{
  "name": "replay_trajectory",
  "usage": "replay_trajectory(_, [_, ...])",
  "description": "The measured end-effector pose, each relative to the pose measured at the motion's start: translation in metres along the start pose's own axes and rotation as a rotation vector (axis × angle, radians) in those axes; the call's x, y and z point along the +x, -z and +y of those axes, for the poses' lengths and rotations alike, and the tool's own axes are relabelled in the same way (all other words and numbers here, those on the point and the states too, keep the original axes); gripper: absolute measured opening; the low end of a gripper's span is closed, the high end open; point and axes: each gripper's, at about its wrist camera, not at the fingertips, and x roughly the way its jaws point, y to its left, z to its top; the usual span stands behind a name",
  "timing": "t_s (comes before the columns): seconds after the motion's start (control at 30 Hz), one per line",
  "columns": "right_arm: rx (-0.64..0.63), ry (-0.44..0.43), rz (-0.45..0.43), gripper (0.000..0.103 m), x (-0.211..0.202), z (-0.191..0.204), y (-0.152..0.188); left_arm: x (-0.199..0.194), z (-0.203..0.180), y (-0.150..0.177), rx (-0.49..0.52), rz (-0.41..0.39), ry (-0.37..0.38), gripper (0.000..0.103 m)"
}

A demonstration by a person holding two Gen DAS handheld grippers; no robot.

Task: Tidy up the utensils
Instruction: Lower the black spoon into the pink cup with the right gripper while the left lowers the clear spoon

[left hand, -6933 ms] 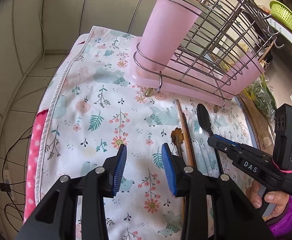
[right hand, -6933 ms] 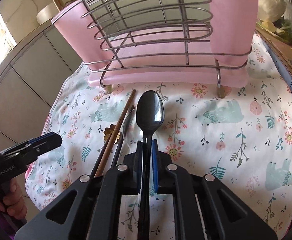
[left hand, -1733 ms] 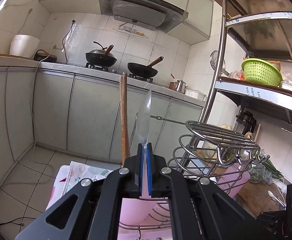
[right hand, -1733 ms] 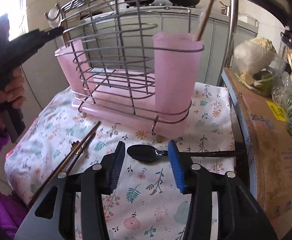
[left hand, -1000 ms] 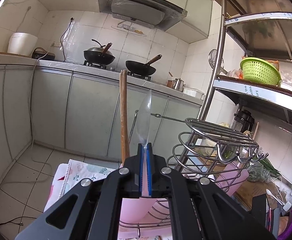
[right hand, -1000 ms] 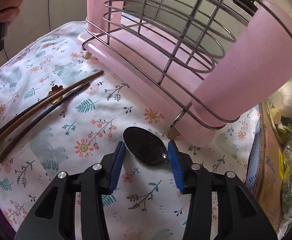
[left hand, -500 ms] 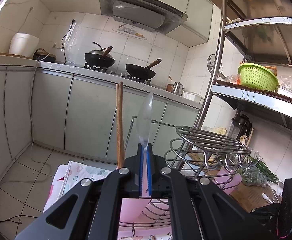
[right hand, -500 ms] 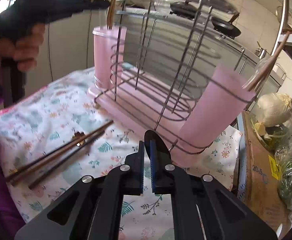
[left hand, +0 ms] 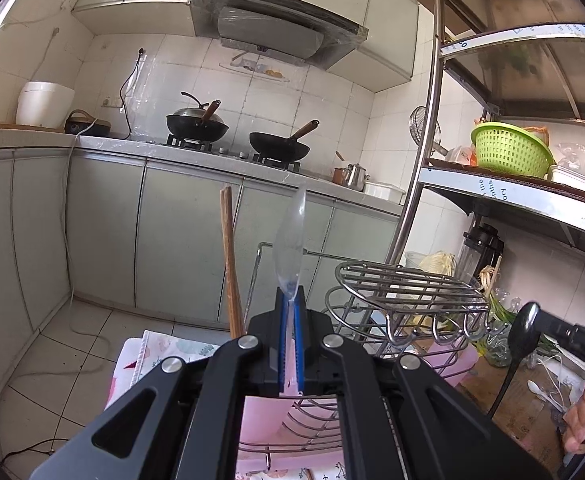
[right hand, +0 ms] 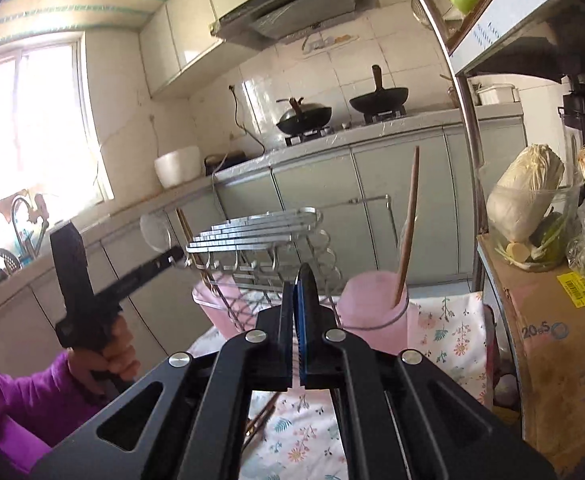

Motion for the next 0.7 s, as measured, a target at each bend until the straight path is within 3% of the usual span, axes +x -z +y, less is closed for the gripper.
replay_trajectory(0.2, [0.002, -0.032, -0.136, 0.002, -0.022, 0.009, -0.042, -0.001, -0.002, -0.002, 0.005, -0.001, -0.004, 0.003])
replay_trajectory(0.47, [-0.049, -0.003, -0.307, 0.002, -0.027, 0.025, -0.079, -0.005, -0.004, -0.003, 0.002, -0.01, -0.001, 0.003])
replay_trajectory(0.7, [-0.091, 0.062, -0.312, 0.002, 0.004, 0.025, -0.081, -0.003, -0.001, -0.003, -0.002, -0.009, -0.005, 0.003])
